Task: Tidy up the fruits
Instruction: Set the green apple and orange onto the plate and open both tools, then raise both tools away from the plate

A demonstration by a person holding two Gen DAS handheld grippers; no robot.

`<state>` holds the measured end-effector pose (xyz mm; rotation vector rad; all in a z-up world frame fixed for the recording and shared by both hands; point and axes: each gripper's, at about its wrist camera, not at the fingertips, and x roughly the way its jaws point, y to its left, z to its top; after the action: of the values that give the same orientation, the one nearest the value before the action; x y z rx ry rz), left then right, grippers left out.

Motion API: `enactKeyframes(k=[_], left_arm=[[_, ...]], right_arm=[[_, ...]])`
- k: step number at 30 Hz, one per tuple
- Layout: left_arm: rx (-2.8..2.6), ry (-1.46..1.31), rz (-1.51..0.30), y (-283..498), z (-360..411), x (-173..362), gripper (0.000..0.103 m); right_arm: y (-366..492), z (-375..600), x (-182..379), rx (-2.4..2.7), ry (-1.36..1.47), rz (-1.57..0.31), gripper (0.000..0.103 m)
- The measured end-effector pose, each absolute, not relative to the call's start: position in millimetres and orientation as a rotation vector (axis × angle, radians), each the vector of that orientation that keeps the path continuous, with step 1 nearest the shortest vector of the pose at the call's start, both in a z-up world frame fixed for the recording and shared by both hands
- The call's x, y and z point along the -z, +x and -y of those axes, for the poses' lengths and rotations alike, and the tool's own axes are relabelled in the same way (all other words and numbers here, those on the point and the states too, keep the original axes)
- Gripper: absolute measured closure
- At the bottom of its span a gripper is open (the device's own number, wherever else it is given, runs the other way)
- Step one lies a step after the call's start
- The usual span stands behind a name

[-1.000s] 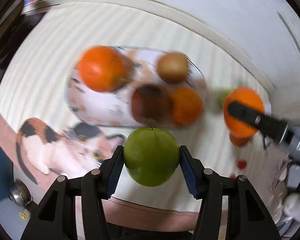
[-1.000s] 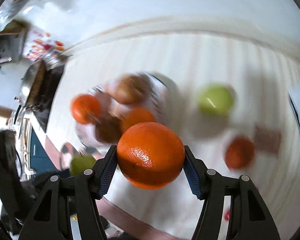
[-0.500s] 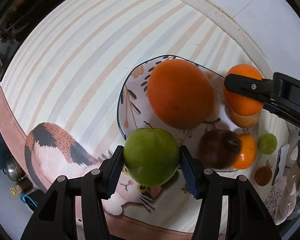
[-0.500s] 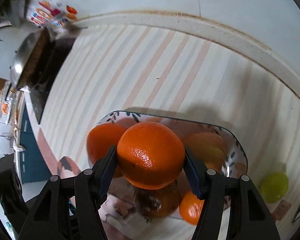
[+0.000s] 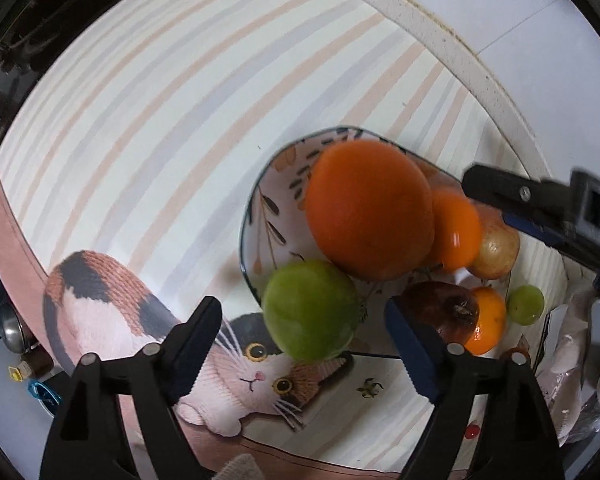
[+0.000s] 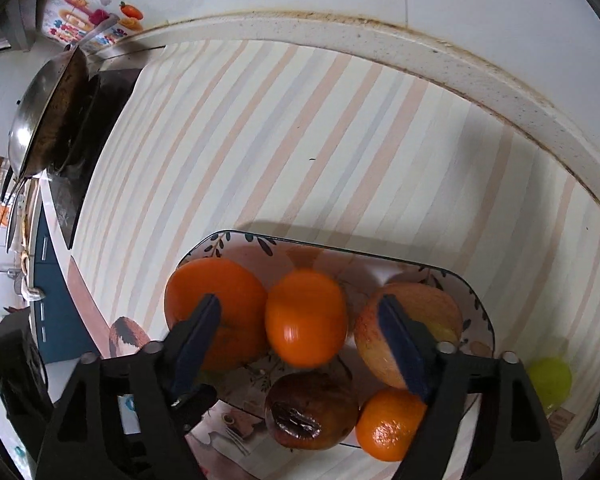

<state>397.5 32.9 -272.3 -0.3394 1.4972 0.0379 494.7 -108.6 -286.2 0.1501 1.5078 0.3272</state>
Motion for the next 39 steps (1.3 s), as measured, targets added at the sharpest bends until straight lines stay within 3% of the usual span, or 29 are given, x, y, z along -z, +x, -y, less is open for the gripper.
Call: enactKeyframes(k=[24,39], left_arm=[[-0.089,-0.061,-1.277,326,-24,199,0.019],[-0.023,-0.038,-1.064,236,-16,104,0.019]], right_arm=[[338,175,204,-0.143,0.044,-1.257,0.011],[238,181,106,-0.131,0.055,-1.078,0.011]])
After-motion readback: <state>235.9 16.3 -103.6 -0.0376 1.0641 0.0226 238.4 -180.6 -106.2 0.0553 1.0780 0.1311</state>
